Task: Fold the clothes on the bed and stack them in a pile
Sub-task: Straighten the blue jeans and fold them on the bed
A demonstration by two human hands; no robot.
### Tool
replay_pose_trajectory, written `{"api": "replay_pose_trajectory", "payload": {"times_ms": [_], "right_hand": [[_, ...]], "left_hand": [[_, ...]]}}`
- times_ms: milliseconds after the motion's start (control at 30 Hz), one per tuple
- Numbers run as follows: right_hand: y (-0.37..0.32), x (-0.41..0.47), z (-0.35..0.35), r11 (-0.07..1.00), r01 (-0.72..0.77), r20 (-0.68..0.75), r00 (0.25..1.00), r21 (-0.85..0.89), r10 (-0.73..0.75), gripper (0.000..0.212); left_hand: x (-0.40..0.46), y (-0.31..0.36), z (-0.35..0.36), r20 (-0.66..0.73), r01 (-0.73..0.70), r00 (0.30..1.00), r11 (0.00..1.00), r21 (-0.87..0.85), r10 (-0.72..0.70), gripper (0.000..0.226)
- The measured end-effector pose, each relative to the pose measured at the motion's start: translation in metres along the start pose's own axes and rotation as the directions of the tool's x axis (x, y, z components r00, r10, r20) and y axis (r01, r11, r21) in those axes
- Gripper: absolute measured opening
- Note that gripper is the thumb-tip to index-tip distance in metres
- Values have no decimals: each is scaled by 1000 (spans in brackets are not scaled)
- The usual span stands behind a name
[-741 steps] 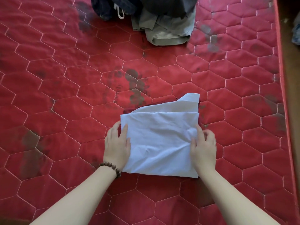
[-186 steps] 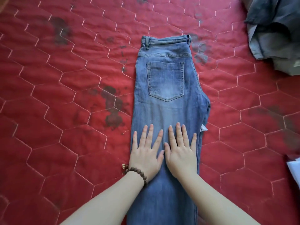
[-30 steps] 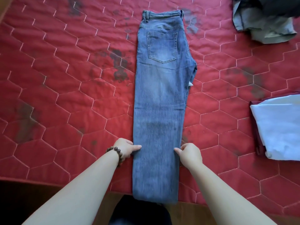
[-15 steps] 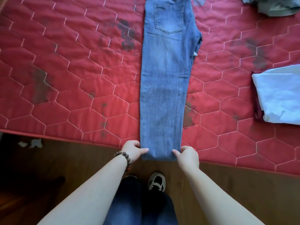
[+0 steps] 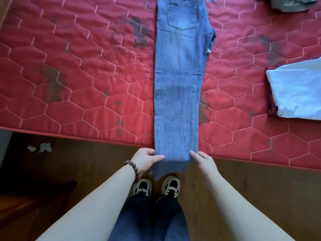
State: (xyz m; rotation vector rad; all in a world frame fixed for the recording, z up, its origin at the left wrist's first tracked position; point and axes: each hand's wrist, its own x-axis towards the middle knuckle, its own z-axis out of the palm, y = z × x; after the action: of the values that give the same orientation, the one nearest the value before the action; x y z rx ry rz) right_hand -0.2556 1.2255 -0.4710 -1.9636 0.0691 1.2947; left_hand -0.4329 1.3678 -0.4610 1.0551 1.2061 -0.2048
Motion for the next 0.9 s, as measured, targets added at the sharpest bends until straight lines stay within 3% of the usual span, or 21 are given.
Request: {"api": "replay_pose_trajectory", "payload": {"times_ms": [167,333,467,533,600,700,800,900], "right_hand": [[2,-4,7,955,-68,113,993,290,37,15],[-2,-17,4,970,-38,164,986,240,-2,19],[-13,-24,5,959,-48,176,984,280,-2,20],[-17,-24,7,915,-124,176,983,383,59,14],[-23,-24,10,817,-239,262,958,524,112,22],[-33,-26,16,714,-298,344,935,634,85,29],[-43,-27,17,819,-154,220,975,553,35,23],[-46,-33,9,963,16,79,996,268,-38,16]], "left_hand": [[-8,8,1,49,60,997,983,-173,-52,14],[-19,15,-2,-35,59,997,984,-170,-66,26],[-29,24,-3,7,83,996,971,-223,-84,25],[-33,30,-1,69,101,994,949,-297,-84,22],[-36,36,2,121,97,991,921,-377,-55,25],[-39,44,3,158,78,987,903,-423,-12,34],[-39,47,0,143,49,990,912,-408,11,32],[-40,49,-1,79,-14,996,948,-317,41,23]]}}
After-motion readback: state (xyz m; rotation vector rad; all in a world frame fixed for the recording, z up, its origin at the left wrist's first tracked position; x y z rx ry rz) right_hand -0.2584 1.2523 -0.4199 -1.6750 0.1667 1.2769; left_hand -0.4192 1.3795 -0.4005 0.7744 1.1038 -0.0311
